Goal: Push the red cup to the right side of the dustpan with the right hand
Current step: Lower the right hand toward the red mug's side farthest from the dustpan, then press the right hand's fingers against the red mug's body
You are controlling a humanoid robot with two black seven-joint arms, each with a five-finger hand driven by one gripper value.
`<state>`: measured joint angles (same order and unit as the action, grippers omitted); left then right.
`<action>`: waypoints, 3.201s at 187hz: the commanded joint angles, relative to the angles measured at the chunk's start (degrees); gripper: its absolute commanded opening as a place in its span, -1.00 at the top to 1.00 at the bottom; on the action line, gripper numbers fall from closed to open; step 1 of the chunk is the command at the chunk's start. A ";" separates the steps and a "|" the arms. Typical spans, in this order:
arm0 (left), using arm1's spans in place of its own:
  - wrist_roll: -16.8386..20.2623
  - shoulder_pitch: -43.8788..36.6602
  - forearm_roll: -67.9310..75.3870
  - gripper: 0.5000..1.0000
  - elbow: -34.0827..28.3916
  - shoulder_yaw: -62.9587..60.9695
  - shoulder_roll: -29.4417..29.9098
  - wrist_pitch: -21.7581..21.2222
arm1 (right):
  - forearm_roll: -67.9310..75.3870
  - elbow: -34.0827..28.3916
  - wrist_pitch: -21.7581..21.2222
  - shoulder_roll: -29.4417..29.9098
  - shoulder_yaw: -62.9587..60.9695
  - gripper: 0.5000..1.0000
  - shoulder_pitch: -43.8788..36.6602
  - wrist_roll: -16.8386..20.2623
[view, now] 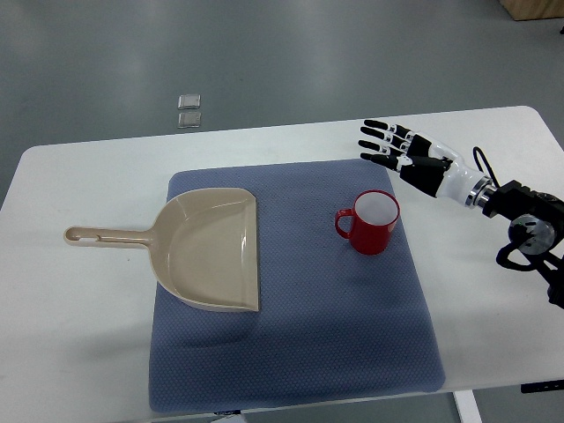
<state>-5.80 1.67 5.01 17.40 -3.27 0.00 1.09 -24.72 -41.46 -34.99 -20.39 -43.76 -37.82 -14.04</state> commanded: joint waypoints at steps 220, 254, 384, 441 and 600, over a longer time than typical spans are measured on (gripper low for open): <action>0.00 0.00 0.08 -1.00 0.09 -0.07 0.00 0.06 | -22.21 -9.43 8.53 -5.72 0.00 -0.73 11.18 -19.27; 0.00 0.00 0.08 -1.00 0.18 -0.07 0.00 0.06 | -22.39 -9.25 8.62 -5.63 0.00 -0.73 11.80 -20.06; 0.00 0.00 0.00 -1.00 0.09 -0.07 0.00 0.06 | -24.76 -8.73 11.35 -2.11 0.35 -0.73 13.91 -20.96; 0.00 0.00 0.00 -1.00 0.18 -0.07 0.00 0.06 | -24.93 -7.58 12.75 -0.27 1.67 -0.73 13.91 -20.96; 0.00 -0.09 0.00 -1.00 0.18 -0.16 0.00 0.06 | -25.37 -6.27 14.95 3.16 1.84 -0.73 12.68 -20.96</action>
<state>-5.80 1.66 5.04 17.58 -3.43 0.00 1.14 -50.21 -47.72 -20.05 -17.12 -41.78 -24.54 -34.96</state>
